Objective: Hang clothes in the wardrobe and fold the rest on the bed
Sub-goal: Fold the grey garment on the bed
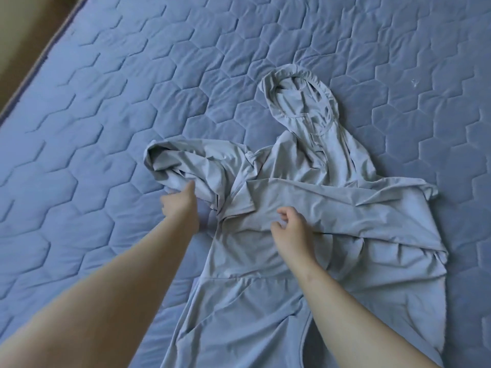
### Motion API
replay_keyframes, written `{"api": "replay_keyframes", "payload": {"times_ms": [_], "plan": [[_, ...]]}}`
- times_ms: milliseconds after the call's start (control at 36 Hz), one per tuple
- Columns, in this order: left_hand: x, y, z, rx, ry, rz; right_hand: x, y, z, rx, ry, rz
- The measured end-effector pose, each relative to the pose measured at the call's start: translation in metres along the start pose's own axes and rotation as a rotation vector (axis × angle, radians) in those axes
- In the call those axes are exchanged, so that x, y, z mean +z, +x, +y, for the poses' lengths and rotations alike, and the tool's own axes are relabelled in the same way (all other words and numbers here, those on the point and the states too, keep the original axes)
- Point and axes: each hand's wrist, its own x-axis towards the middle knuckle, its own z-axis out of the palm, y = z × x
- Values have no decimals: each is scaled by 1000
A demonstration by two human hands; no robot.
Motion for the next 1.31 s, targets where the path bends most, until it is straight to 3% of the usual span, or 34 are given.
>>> {"api": "replay_keyframes", "payload": {"times_ms": [83, 222, 361, 444, 500, 583, 695, 889, 1000, 1111, 1195, 1306], "plan": [[-2, 7, 19, -152, -186, -93, 18, 12, -3, 101, 36, -36], [-2, 35, 53, -140, -250, -276, 31, 20, -2, 186, -27, -74], [-34, 39, 77, 360, 22, -245, 37, 21, -7, 219, -126, -34], [-67, 45, 84, 487, 189, -248, 48, 18, -26, 244, -263, 35], [-86, 50, 89, 539, 327, -195, 58, 13, -43, 211, -311, 72], [-114, 54, 99, 649, 492, 16, 74, 6, -66, 112, -328, 65], [-152, 57, 120, 692, 406, 311, 85, 0, -88, 82, -277, 62], [-194, 47, 144, 766, 485, 427, 88, -21, -102, 123, -321, 49], [-203, 42, 153, 713, 611, 316, 83, -30, -109, 138, -320, 46], [-206, 32, 165, 494, 779, 147, 72, -35, -113, 144, -307, 51], [-205, 22, 168, 324, 574, -14, 66, -40, -114, 173, -264, 54], [-188, -10, 166, 268, 341, -251, 55, -41, -106, 157, -83, 114]]}}
